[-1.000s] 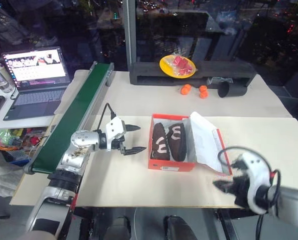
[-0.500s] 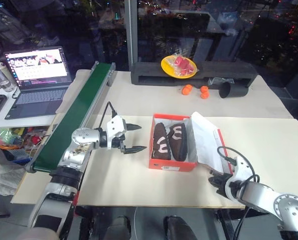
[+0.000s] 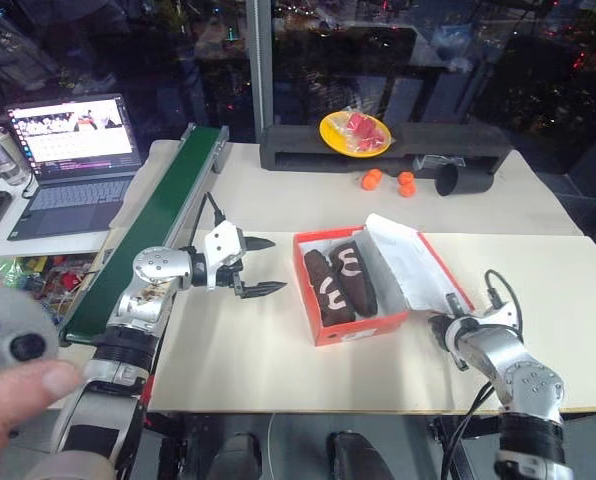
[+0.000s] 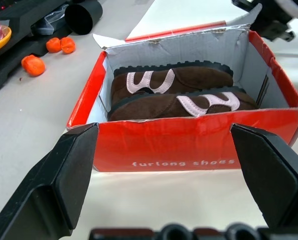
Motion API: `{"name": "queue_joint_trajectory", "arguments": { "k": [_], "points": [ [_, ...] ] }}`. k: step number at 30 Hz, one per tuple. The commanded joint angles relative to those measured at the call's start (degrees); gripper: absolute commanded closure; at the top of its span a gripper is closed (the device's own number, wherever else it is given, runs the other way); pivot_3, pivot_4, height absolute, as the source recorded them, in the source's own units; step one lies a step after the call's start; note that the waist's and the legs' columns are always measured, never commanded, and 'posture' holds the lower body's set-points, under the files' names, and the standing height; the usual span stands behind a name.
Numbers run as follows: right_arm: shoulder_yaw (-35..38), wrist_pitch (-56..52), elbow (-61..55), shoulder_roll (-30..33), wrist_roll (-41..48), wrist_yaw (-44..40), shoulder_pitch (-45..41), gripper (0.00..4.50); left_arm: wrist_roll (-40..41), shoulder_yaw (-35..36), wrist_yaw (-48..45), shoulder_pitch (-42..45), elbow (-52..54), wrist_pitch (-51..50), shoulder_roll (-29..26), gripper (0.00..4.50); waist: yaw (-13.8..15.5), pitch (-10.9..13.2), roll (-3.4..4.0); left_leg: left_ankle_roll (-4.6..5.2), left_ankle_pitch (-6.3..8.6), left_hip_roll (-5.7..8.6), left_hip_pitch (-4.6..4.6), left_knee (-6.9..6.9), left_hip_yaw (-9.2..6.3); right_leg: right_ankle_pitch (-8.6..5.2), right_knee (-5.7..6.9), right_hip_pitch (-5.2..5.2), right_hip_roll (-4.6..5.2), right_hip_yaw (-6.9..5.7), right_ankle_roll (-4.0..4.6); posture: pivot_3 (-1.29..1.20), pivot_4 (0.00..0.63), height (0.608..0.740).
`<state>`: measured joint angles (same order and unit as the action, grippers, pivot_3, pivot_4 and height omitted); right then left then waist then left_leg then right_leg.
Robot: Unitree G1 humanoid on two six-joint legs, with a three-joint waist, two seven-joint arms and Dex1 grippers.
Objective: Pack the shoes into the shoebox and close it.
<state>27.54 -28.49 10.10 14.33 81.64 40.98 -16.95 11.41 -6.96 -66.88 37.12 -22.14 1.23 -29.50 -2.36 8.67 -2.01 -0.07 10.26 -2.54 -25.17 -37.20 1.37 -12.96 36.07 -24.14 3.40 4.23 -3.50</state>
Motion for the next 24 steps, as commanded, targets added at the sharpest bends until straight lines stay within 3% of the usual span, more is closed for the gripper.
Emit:
{"name": "queue_joint_trajectory", "arguments": {
  "k": [1, 5, 10, 17, 20, 24],
  "points": [
    [4.37, 6.49, -0.17, -1.30, -2.94, -6.52, -3.39, 4.48, 0.48, 0.90, 0.45, 0.17, 2.45, -0.34, -0.32, 0.00, 0.00, 0.00, 0.01, 0.00, 0.00, 0.00, 0.00, 0.01, 0.00, 0.00, 0.00, -0.01, 0.00, 0.00, 0.00, 0.00, 0.150, 0.728],
    [5.48, 9.95, -5.54, -4.41, -3.08, -16.33, -6.58, 4.48, 0.54, 1.01, 0.65, -0.31, 3.64, -1.20, -0.57, 0.00, -0.18, 0.02, 0.04, 0.00, 0.00, 0.00, 0.00, 0.08, 0.00, 0.00, 0.01, -0.04, 0.00, -0.01, 0.00, 0.00, 0.150, 0.728],
    [1.13, 1.58, -21.16, -2.94, 4.51, -31.19, -7.26, 4.48, 0.30, 1.31, 0.94, -0.28, 3.73, -1.66, -1.17, 0.00, -0.28, 0.15, 0.29, 0.00, 0.00, -0.02, 0.00, 0.09, 0.00, 0.00, 0.09, -0.09, -0.01, 0.00, 0.00, 0.00, 0.150, 0.728],
    [-18.38, -20.82, -40.24, 20.96, -1.70, -46.27, -3.13, 4.48, 0.29, 1.34, 1.79, -0.46, 4.65, -2.67, -1.41, 0.00, 0.01, 0.18, 0.34, 0.00, 0.01, -0.07, 0.00, 0.13, -0.08, -0.03, 0.05, -0.04, -0.03, -0.14, 0.06, 0.00, 0.150, 0.728],
    [-26.28, -25.22, -36.33, 25.49, -11.16, -46.32, -6.61, 4.48, 0.24, 1.39, 2.03, -0.68, 4.86, -2.76, -1.46, 0.00, 0.21, 0.18, 0.33, 0.00, 0.00, -0.02, 0.00, 0.09, -0.07, -0.03, 0.05, -0.03, 0.02, -0.14, 0.07, 0.00, 0.150, 0.728],
    [-33.10, -26.59, -25.68, 22.09, -22.69, -44.04, -13.66, 4.48, 0.33, 1.39, 2.38, -1.21, 5.60, -3.15, -1.51, 0.00, 0.06, 0.19, 0.32, -0.01, 0.00, -0.01, -0.03, -0.12, 0.00, -0.02, 0.06, -0.04, 0.02, -0.06, 0.07, 0.00, 0.150, 0.728]
  ]
}}
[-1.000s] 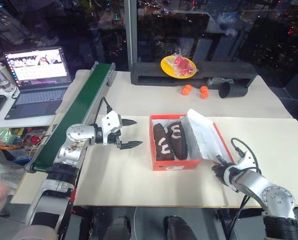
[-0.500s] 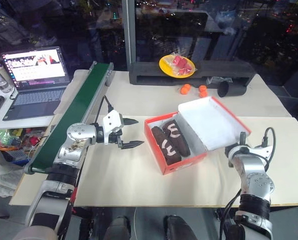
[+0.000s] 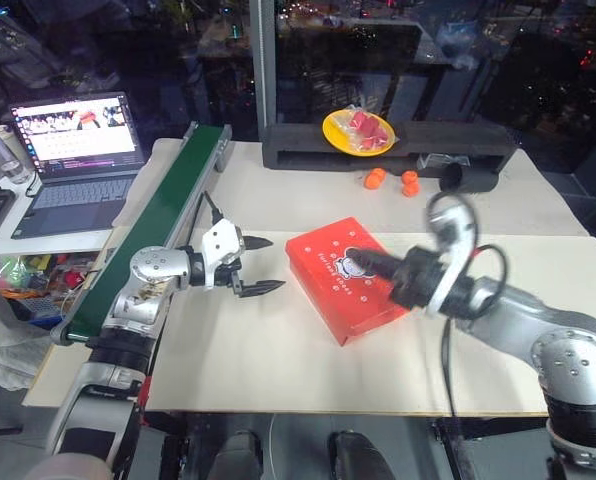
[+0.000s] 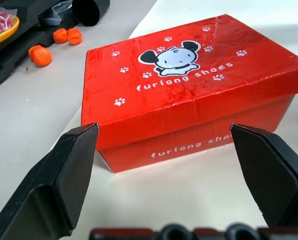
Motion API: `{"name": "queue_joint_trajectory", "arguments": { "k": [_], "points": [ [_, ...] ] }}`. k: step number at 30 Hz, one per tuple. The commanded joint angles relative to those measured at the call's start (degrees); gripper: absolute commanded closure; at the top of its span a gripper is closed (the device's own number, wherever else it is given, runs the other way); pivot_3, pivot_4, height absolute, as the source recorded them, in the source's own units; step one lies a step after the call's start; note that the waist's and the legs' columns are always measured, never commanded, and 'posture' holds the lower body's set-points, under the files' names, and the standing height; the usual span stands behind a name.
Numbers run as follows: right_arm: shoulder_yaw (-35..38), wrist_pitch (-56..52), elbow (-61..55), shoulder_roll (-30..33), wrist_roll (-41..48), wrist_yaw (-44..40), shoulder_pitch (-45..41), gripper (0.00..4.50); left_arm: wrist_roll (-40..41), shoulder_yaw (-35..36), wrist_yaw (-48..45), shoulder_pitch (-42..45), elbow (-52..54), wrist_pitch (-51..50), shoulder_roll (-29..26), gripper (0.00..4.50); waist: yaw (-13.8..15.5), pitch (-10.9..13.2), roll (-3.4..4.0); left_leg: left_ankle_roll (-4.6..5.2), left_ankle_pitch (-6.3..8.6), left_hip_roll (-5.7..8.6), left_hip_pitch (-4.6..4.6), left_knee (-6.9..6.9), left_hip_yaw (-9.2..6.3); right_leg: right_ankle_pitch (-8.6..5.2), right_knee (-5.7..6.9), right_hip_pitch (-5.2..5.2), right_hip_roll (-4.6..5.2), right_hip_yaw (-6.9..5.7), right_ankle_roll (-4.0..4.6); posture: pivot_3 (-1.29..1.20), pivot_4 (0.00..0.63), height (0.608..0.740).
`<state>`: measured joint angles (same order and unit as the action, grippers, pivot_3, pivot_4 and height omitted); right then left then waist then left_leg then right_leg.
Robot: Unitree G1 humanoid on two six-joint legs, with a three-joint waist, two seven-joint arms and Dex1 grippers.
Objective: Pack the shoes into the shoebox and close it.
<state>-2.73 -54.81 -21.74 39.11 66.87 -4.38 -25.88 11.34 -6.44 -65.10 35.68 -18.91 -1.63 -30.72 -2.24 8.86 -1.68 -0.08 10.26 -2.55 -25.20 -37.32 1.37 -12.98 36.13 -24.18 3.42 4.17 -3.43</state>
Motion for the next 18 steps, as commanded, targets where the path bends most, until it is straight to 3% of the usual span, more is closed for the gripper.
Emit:
{"name": "queue_joint_trajectory", "arguments": {
  "k": [1, 6, 10, 18],
  "points": [
    [-4.09, -0.26, 9.52, -4.20, -10.84, 1.87, -6.26, 4.48, 0.42, 0.88, 0.70, 0.04, 2.60, -0.38, -0.29, 0.00, -0.05, 0.00, 0.00, 0.00, 0.00, -0.02, 0.01, -0.03, 0.00, 0.00, 0.01, 0.00, -0.02, 0.00, 0.00, 0.00, 0.150, 0.728],
    [-10.44, -0.41, 21.53, -7.39, -24.29, -0.54, -9.14, 4.48, 0.50, 0.97, 1.04, -0.69, 3.71, -0.79, -0.53, 0.00, 0.33, 0.00, 0.00, 0.00, 0.00, -0.01, -0.05, 0.01, -0.02, 0.00, 0.05, -0.05, -0.04, -0.03, -0.01, 0.00, 0.150, 0.728],
    [-12.85, -3.31, 23.20, -8.36, -27.73, -6.00, -8.09, 4.48, 0.48, 1.10, 1.57, -1.18, 4.49, -1.15, -0.78, 0.00, 0.34, -0.16, -0.26, 0.01, 0.02, 0.01, -0.05, 0.01, -0.02, 0.01, 0.04, -0.02, -0.01, -0.05, -0.02, 0.00, 0.150, 0.728],
    [-7.71, -4.60, 22.76, -10.96, -32.57, -8.64, -9.37, 4.48, 1.00, 2.56, 5.47, -3.15, 6.43, -3.05, -0.30, 0.00, 0.29, -0.36, -0.48, 0.01, 0.02, -0.04, 0.13, 0.00, -0.02, 0.01, 0.10, 0.10, -0.04, -0.05, -0.02, 0.00, 0.150, 0.728]
  ]
}}
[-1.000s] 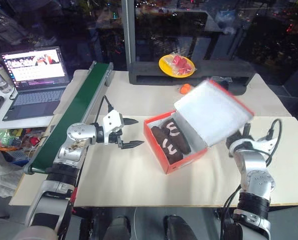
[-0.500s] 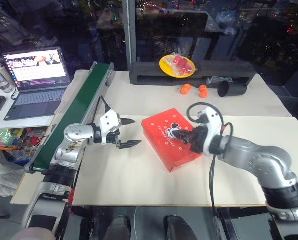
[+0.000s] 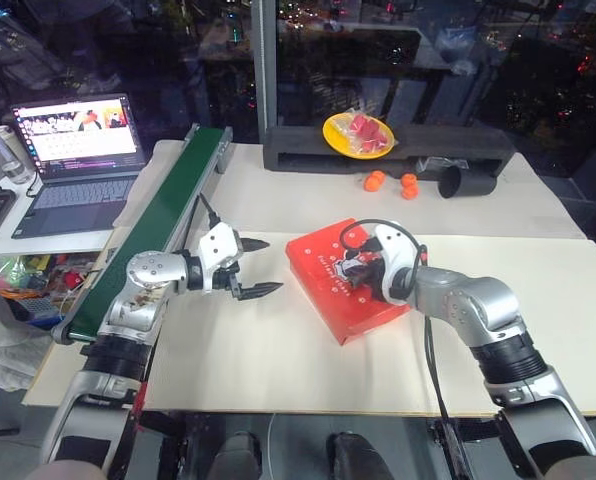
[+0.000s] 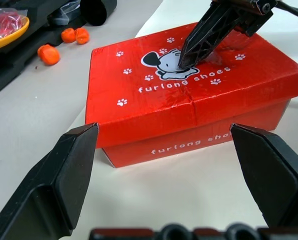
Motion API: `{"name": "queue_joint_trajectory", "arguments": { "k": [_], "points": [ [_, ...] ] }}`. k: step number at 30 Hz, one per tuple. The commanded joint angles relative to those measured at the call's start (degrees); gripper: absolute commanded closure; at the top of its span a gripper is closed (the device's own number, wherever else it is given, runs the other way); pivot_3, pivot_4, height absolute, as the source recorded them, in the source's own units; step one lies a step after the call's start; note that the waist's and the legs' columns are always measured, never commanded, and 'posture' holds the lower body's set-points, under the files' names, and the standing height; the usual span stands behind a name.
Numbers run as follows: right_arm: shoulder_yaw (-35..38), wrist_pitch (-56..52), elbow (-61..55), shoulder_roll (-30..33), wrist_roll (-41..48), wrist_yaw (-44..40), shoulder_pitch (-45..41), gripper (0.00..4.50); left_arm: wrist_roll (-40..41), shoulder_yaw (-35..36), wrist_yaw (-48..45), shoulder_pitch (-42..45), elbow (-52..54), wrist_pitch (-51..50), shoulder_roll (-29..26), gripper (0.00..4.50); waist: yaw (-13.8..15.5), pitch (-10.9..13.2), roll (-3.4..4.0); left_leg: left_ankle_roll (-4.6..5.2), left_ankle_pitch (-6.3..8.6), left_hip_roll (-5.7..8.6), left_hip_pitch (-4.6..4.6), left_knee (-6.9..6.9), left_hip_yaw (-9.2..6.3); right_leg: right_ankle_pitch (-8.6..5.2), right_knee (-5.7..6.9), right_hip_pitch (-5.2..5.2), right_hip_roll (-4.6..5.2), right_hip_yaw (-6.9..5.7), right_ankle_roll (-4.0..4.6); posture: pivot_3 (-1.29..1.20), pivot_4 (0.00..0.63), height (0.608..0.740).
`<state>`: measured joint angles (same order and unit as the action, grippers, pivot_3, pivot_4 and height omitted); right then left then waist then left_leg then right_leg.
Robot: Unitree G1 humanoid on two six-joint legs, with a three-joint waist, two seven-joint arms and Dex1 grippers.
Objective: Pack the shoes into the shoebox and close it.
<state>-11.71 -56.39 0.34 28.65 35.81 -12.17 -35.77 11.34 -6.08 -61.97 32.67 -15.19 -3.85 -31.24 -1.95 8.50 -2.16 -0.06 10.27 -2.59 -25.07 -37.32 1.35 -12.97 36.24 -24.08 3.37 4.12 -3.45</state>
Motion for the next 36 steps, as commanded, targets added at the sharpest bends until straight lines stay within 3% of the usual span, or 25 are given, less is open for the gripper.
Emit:
{"name": "queue_joint_trajectory", "arguments": {
  "k": [1, 6, 9, 14, 20, 26, 35, 36],
  "points": [
    [2.20, -3.01, 0.37, -0.76, -1.76, -1.05, 0.31, 4.48, 1.07, 2.40, 2.89, -0.25, 2.85, -1.13, 0.37, 0.00, 0.00, 0.00, 0.00, 0.00, 0.00, 0.00, 0.00, 0.00, 0.00, 0.00, 0.00, 0.00, 0.01, 0.00, 0.00, 0.00, 0.150, 0.728],
    [16.99, -0.21, -4.42, 0.15, 2.94, -2.64, -0.31, 4.48, 2.67, 5.28, 11.07, -3.35, 7.61, -6.10, 4.04, 0.00, 0.34, 0.02, 0.02, 0.00, 0.00, 0.02, -0.08, 0.00, 0.00, 0.01, 0.02, -0.08, 0.03, 0.01, -0.01, 0.00, 0.150, 0.728],
    [19.98, 0.40, -8.74, 3.22, 2.81, -5.60, 2.16, 4.48, 2.33, 6.02, 15.18, -5.59, 10.60, -7.78, 5.76, 0.00, 0.92, 0.02, 0.02, 0.00, 0.01, 0.04, -0.17, 0.04, 0.00, 0.01, -0.06, -0.15, 0.05, 0.00, -0.02, 0.00, 0.150, 0.728],
    [29.07, 5.61, -11.92, 9.00, -5.61, 0.21, 8.84, 4.48, 6.05, 15.62, 36.04, -5.03, 13.72, -19.46, 14.78, 0.00, 1.73, 0.02, 0.01, -0.01, 0.01, 0.07, -0.19, 0.11, -0.05, 0.01, -0.11, -0.13, 0.09, -0.06, -0.02, 0.00, 0.150, 0.728],
    [30.02, 12.19, -8.47, 12.15, -19.61, 8.93, 16.48, 4.48, 2.02, 19.63, 48.40, -5.43, 11.66, -21.43, 15.93, 0.00, 0.98, 0.02, 0.01, -0.01, 0.01, 0.10, -0.08, 0.07, -0.03, 0.04, -0.06, -0.09, 0.07, 0.02, -0.08, 0.00, 0.150, 0.728],
    [31.78, 20.02, -0.76, 9.09, -25.92, 13.88, 19.19, 4.48, -0.72, 18.70, 50.10, -4.51, 6.31, -18.45, 13.72, 0.00, 0.88, 0.01, 0.02, -0.03, -0.01, 0.12, -0.03, 0.07, 0.02, 0.06, -0.05, -0.08, 0.05, 0.07, -0.06, 0.00, 0.150, 0.728],
    [32.41, 26.99, -0.35, 3.78, -27.26, 13.61, 21.93, 4.48, -0.39, 17.50, 48.39, -6.28, 4.92, -15.79, 14.77, 0.00, 1.07, 0.01, 0.02, -0.03, -0.01, 0.14, -0.04, 0.10, 0.03, 0.06, -0.09, -0.06, 0.07, 0.08, -0.07, 0.00, 0.150, 0.728],
    [32.67, 26.47, -0.29, 3.46, -27.14, 13.67, 22.04, 4.22, -0.30, 17.41, 48.13, -6.35, 4.79, -15.65, 14.83, 0.00, 1.08, 0.01, 0.02, -0.03, -0.01, 0.13, -0.04, 0.10, 0.03, 0.06, -0.09, -0.06, 0.07, 0.08, -0.06, 0.00, 0.150, 0.728]
  ]
}}
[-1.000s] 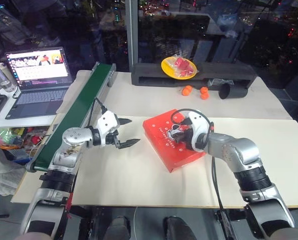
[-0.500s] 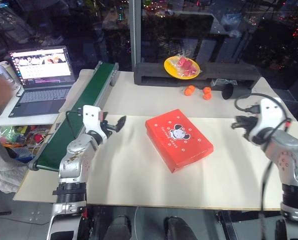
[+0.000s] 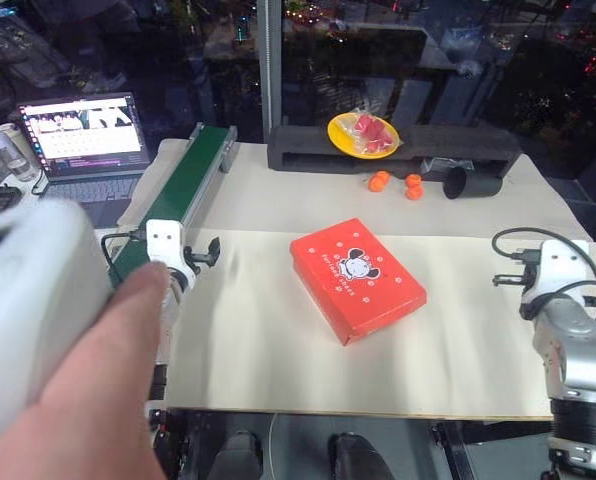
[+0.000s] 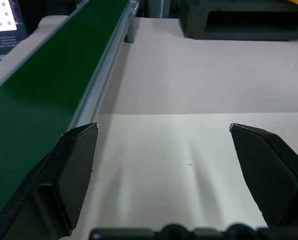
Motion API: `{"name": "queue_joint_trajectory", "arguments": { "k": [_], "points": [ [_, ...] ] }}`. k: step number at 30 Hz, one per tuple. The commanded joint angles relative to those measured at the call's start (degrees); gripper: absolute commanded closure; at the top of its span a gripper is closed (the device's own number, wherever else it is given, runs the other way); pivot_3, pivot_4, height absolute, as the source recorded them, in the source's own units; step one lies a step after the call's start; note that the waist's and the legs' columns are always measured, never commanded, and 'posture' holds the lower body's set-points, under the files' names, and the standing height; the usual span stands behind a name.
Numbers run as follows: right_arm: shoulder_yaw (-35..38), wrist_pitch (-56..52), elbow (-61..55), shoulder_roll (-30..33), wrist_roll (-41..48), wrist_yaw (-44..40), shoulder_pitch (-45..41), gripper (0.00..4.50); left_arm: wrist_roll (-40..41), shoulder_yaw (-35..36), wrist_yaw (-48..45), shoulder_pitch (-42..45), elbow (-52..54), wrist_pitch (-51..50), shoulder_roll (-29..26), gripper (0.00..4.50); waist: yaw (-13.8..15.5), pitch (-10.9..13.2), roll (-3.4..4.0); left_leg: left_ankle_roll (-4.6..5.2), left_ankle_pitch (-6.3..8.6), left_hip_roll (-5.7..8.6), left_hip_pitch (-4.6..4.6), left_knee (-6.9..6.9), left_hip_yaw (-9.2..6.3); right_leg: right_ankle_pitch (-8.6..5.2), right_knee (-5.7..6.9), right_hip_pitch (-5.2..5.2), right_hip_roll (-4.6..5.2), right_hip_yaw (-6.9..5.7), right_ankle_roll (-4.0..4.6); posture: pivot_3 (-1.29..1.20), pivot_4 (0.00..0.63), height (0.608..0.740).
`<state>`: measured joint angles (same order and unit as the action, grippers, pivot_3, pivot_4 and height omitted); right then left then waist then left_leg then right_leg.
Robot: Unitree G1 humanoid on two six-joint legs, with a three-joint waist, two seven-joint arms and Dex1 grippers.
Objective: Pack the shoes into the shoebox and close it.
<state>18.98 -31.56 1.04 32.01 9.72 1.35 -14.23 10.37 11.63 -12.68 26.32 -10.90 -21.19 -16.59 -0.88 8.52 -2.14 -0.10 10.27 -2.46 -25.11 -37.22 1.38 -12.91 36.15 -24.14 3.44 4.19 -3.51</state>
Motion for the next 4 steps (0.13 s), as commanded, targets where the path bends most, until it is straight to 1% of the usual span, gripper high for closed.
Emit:
{"name": "queue_joint_trajectory", "arguments": {
  "k": [1, 3, 4],
  "points": [
    [2.36, 1.25, -0.92, -0.25, -0.77, 0.21, 0.50, 3.93, 0.68, -0.34, -1.33, -0.07, 0.35, 1.91, 0.24, 0.00, 0.01, 0.00, 0.00, 0.00, 0.00, 0.00, 0.00, 0.00, 0.00, 0.00, 0.00, 0.00, 0.00, 0.00, 0.00, 0.00, 0.150, 0.728],
    [2.90, 1.50, -0.83, -0.65, -0.64, 0.30, 0.98, 3.50, 0.78, -0.30, -1.49, -0.29, 0.08, 2.14, 0.55, 0.00, 0.02, 0.00, 0.00, 0.00, 0.00, 0.00, 0.00, 0.00, 0.00, 0.00, 0.00, 0.00, 0.00, -0.01, 0.00, 0.00, 0.150, 0.728],
    [3.21, 1.77, -0.87, -0.95, -0.49, 0.31, 1.21, 3.10, 0.87, -0.23, -1.55, -0.43, -0.04, 2.35, 0.79, 0.00, 0.02, 0.00, 0.00, 0.00, 0.00, 0.00, 0.00, 0.00, 0.00, 0.00, 0.00, 0.00, 0.00, -0.01, 0.00, 0.00, 0.150, 0.728]
  ]
}}
